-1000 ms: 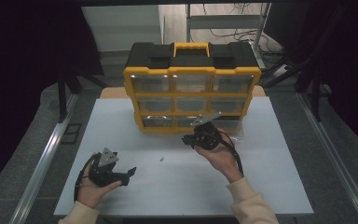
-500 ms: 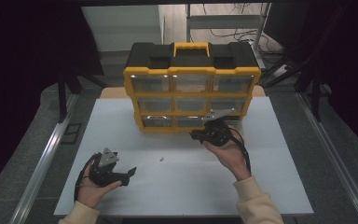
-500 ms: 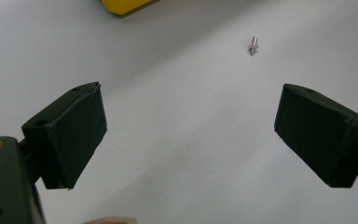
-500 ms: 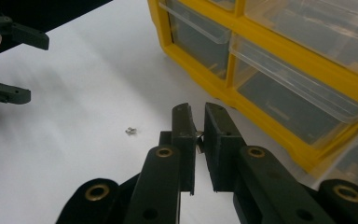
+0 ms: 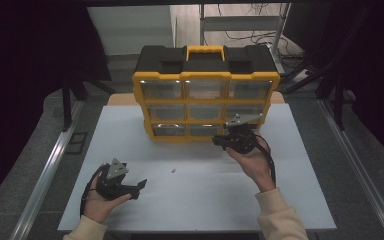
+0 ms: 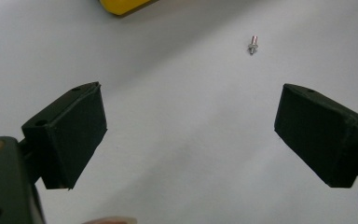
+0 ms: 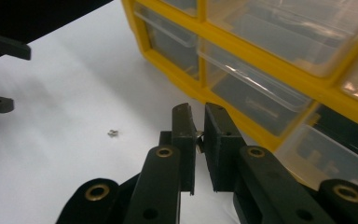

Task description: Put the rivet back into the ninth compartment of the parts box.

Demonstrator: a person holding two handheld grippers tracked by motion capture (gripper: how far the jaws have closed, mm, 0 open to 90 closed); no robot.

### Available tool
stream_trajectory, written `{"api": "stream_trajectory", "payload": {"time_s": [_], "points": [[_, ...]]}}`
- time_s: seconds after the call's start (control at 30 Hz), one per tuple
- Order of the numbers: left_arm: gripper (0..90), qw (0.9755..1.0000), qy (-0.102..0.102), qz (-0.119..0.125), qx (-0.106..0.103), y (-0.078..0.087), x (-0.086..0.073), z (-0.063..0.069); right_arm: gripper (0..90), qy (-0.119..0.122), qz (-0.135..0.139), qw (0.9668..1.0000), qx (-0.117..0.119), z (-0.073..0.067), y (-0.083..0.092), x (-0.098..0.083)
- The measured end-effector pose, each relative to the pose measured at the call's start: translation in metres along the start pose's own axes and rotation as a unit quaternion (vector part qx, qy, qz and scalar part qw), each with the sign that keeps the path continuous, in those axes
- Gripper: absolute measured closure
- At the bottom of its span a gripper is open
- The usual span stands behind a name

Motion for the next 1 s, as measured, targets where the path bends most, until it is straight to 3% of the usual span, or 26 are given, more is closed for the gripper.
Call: {"api": "stream_trajectory", "payload": {"time_s": [1.0], "points": [[9.3,1.0000,0.004,0.002,0.001,0.001,0.000,-0.003,83.1,-0.027,0.005,0.9985,-0.048,0.032,0.011,-0.007]]}}
Point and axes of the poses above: each handheld gripper's, and its own axes: y roughly backward along the jaws, x roughly out of its top, z roughly to its right, the point moved 6 cm from there along -y, roughly forward along the jaws, and after that the axes turned 4 degrees about -y, right-handed, at the moved point
